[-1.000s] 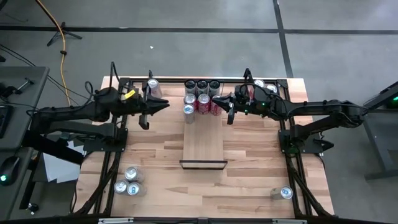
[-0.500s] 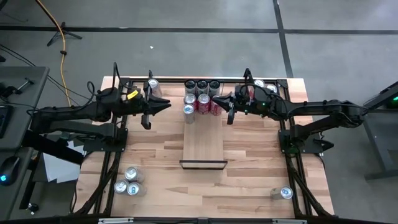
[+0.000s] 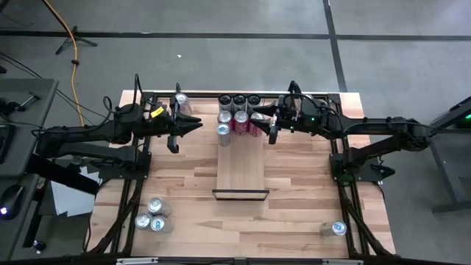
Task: Place canned beverage on shelf
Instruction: Put the right blue soda can on the shelf aligned with the other blue soda can
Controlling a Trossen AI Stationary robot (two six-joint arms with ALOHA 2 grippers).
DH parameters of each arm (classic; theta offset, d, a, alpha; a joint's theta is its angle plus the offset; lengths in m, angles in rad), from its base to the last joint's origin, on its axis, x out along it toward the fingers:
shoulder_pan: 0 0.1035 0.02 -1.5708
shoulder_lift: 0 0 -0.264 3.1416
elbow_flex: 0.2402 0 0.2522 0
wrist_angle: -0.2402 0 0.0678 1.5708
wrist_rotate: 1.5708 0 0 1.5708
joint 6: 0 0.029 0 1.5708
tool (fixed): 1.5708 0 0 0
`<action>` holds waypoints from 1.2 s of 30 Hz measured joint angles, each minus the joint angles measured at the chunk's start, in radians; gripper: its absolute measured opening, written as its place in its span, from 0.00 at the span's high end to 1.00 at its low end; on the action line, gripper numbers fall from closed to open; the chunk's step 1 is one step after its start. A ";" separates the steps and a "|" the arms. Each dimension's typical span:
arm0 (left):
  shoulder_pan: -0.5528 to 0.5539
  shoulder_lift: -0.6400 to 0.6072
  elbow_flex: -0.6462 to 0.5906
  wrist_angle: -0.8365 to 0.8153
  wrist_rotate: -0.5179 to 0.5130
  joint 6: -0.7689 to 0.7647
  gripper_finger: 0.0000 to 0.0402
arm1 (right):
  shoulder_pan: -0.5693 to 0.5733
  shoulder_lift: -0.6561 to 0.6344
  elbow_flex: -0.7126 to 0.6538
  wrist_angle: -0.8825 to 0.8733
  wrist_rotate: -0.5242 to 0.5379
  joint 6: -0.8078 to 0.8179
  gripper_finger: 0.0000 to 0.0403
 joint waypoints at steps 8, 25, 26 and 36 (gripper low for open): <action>0.000 0.000 0.000 0.000 0.000 0.000 0.96 | 0.000 0.000 0.008 -0.004 -0.056 0.048 0.13; 0.000 0.000 -0.001 -0.016 -0.094 -0.001 0.96 | 0.353 0.000 0.328 -1.330 -0.329 0.580 0.11; 0.000 0.000 -0.001 -0.016 -0.095 -0.001 0.96 | 0.395 0.000 0.313 -1.367 -0.342 0.648 0.11; 0.000 0.000 -0.001 -0.015 -0.100 0.000 0.96 | 0.789 0.002 0.156 -1.339 -0.446 1.491 0.11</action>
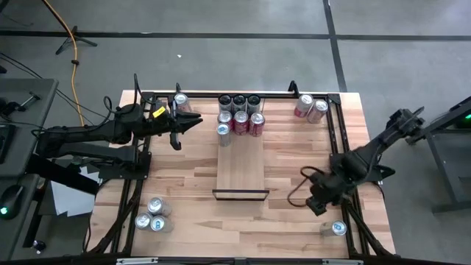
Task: Place canned beverage on shelf
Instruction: Put the right blue soda can on the shelf aligned with the other blue soda can
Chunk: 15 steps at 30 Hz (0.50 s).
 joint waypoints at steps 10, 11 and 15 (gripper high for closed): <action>0.000 0.000 0.000 -0.002 0.000 0.021 0.96 | 0.191 0.064 -0.009 0.062 -0.065 0.468 0.11; 0.000 0.000 0.000 -0.002 0.000 0.026 0.96 | 0.204 0.078 -0.009 0.070 -0.078 0.477 0.11; 0.000 0.000 0.000 -0.002 0.000 0.028 0.96 | 0.235 0.131 -0.009 0.076 -0.111 0.486 0.11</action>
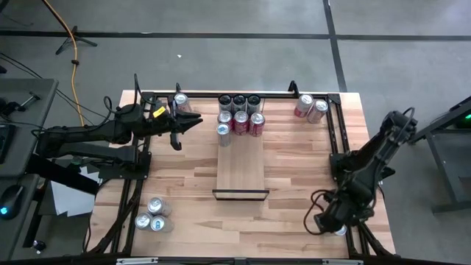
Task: Place canned beverage on shelf
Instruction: Put the right blue soda can on the shelf aligned with the other blue soda can
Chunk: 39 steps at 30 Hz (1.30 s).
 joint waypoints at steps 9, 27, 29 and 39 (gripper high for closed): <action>0.000 0.000 0.000 0.001 -0.002 -0.001 0.96 | 0.000 0.056 0.000 -0.024 0.003 -0.061 0.11; 0.000 0.000 0.000 0.004 -0.004 -0.003 0.96 | -0.002 0.130 -0.003 -0.022 -0.002 -0.137 0.11; 0.000 0.000 0.000 0.004 -0.004 -0.002 0.96 | -0.003 0.130 -0.018 0.009 -0.015 -0.134 0.11; 0.000 0.000 0.000 0.001 -0.004 -0.001 0.96 | -0.011 0.130 -0.083 0.088 -0.058 -0.140 0.27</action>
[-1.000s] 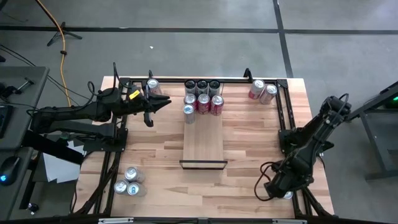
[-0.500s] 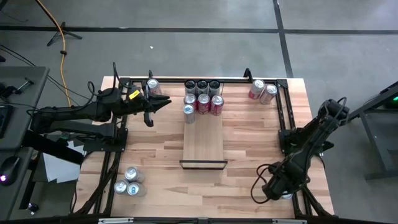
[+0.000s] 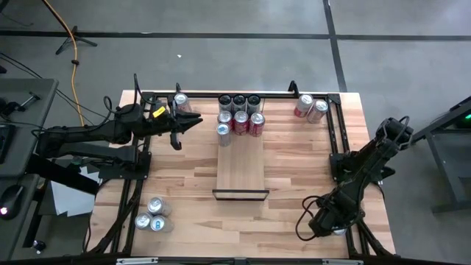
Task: Place canned beverage on shelf
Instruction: Put the right blue soda can on the shelf aligned with the other blue soda can
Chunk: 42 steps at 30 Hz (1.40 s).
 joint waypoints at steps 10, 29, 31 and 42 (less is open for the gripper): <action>0.000 0.000 0.000 -0.001 -0.015 0.001 0.96 | -0.052 -0.015 0.000 -0.012 -0.002 -0.179 0.43; 0.000 0.000 0.000 -0.001 -0.043 0.000 0.96 | -0.575 -0.019 0.108 -0.599 0.182 -1.126 0.43; 0.000 0.000 0.000 -0.001 -0.043 0.000 0.96 | -0.635 -0.017 0.106 -0.591 0.218 -1.200 0.43; 0.000 0.000 0.000 -0.001 -0.044 -0.003 0.96 | -0.865 0.074 0.109 -0.591 0.308 -1.400 0.43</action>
